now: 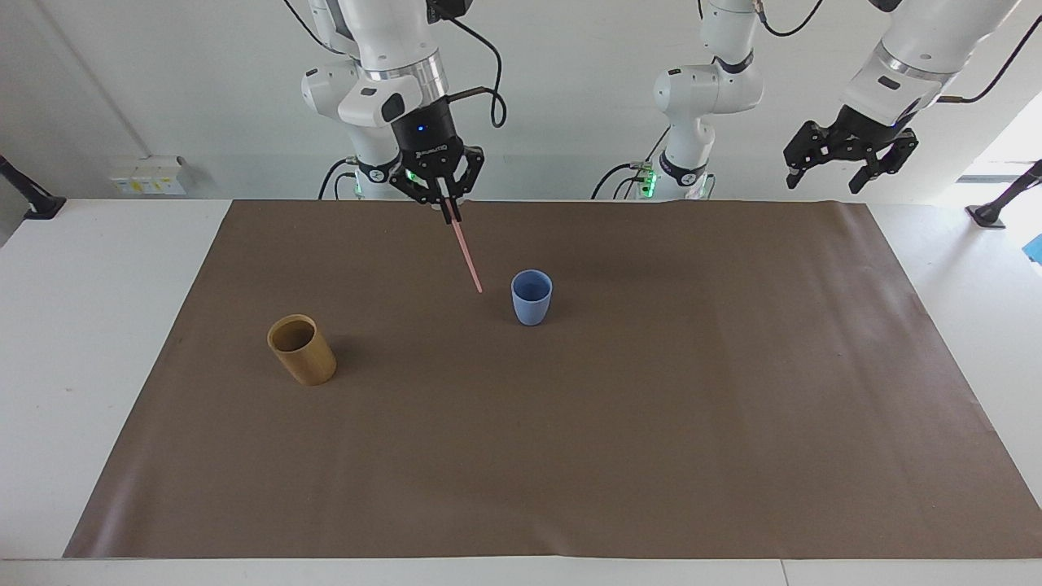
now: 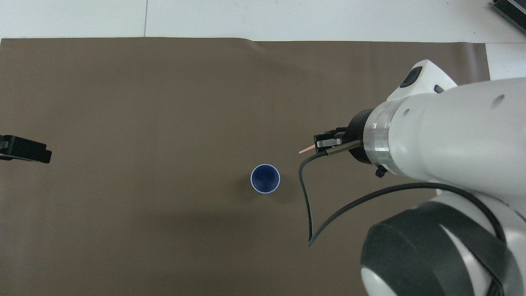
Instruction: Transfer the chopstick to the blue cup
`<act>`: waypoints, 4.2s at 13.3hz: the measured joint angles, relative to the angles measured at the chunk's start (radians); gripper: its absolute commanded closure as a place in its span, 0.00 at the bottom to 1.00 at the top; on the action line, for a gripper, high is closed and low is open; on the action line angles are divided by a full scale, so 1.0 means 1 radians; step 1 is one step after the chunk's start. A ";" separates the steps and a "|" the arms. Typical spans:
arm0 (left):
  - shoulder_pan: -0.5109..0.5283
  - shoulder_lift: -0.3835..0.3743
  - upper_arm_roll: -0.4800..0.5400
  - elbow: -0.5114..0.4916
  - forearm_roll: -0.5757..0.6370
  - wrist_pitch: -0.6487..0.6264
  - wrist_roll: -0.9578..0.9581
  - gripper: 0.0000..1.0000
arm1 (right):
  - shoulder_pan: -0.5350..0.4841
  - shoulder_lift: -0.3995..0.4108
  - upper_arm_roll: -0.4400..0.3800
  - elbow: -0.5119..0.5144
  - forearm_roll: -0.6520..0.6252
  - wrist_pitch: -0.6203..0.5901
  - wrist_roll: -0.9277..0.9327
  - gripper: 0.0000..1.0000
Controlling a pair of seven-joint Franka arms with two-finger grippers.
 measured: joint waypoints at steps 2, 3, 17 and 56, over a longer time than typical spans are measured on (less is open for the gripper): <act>0.000 0.000 0.000 0.000 0.000 0.000 0.000 0.00 | 0.021 -0.003 0.024 -0.026 0.000 0.002 0.016 1.00; 0.000 0.000 0.000 0.000 0.000 0.000 0.000 0.00 | 0.039 -0.002 0.025 -0.045 0.000 0.008 0.027 1.00; -0.001 0.000 -0.003 0.000 0.000 -0.002 0.000 0.00 | 0.131 0.085 0.023 -0.223 -0.003 0.235 0.083 1.00; 0.000 -0.004 0.021 0.000 0.000 -0.039 0.014 0.00 | -0.365 0.028 -0.054 0.137 -0.120 -0.298 -0.026 0.00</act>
